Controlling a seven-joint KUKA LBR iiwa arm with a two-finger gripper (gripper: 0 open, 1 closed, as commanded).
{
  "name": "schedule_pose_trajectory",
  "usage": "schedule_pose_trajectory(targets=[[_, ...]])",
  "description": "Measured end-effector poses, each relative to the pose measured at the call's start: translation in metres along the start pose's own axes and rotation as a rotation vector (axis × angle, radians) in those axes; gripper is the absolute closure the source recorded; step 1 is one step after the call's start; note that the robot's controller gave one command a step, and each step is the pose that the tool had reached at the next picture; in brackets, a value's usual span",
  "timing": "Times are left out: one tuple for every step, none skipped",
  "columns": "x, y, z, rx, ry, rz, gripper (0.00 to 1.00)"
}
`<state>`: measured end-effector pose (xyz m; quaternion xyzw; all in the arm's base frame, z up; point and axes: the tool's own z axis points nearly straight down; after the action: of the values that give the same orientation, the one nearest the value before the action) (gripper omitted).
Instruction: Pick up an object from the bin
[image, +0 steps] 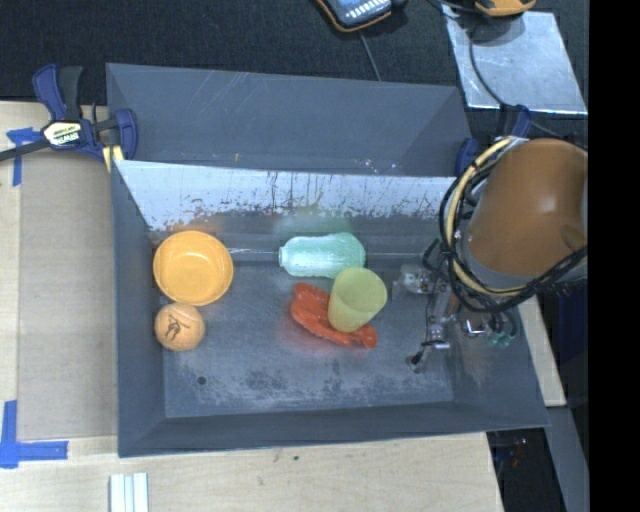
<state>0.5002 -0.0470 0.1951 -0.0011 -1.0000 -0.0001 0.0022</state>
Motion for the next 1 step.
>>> schedule_pose_trajectory(targets=[[-0.0018, 0.0001, -0.0035, 0.001, -0.008, -0.002, 0.00]])
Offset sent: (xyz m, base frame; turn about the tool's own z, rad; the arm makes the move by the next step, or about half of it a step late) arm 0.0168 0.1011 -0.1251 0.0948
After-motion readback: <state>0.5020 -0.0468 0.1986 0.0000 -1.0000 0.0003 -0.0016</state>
